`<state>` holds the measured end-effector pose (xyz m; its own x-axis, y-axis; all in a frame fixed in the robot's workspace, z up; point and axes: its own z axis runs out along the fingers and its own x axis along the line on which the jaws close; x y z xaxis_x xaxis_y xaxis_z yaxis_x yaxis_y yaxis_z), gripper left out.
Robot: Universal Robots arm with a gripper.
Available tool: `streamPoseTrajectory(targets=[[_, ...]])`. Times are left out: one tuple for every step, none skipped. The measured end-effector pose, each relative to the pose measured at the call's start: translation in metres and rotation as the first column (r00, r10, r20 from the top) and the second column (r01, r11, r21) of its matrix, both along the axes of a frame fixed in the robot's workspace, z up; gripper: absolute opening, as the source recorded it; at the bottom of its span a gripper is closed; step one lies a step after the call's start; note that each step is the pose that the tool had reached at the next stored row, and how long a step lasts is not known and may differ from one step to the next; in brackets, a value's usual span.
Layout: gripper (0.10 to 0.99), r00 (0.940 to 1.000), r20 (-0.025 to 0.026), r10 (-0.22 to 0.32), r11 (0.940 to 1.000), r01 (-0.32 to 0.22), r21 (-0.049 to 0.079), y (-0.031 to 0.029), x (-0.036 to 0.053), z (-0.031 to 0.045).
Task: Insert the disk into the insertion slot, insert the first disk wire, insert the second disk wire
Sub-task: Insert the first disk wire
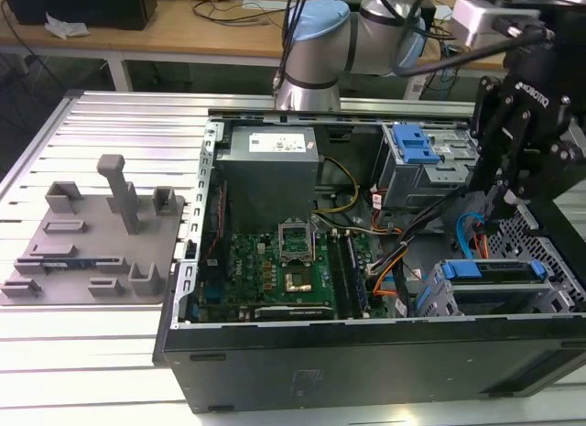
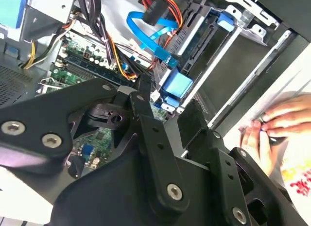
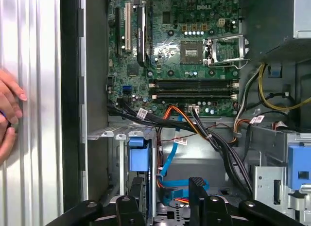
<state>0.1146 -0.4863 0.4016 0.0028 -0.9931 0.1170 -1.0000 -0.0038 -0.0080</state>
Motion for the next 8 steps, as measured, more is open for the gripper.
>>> streamPoseTrajectory(targets=[[0.502, 1.0, 0.0, 0.0, 0.9998, 0.0, -0.018, 0.0038, 0.0, -0.0001], [0.502, 1.0, 0.0, 0.0, 0.9985, 0.0, -0.055, 0.0114, 0.0, -0.0002], [0.502, 1.0, 0.0, 0.0, 0.9966, 0.0, -0.082, 0.0162, 0.0, -0.0004], [0.502, 1.0, 0.0, 0.0, 0.9949, 0.0, -0.101, 0.0192, 0.0, -0.0004], [0.502, 1.0, 0.0, 0.0, 0.9922, 0.0, -0.125, 0.0224, 0.0001, -0.0004], [0.502, 1.0, 0.0, 0.0, 0.987, 0.0, -0.161, 0.0265, 0.0001, -0.0005], [0.502, 1.0, 0.0, 0.0, 0.9814, 0.0, -0.192, 0.0295, 0.0001, -0.0003], [0.502, 1.0, 0.0, 0.0, 0.9779, 0.0, -0.209, 0.031, 0.0001, -0.0004]])
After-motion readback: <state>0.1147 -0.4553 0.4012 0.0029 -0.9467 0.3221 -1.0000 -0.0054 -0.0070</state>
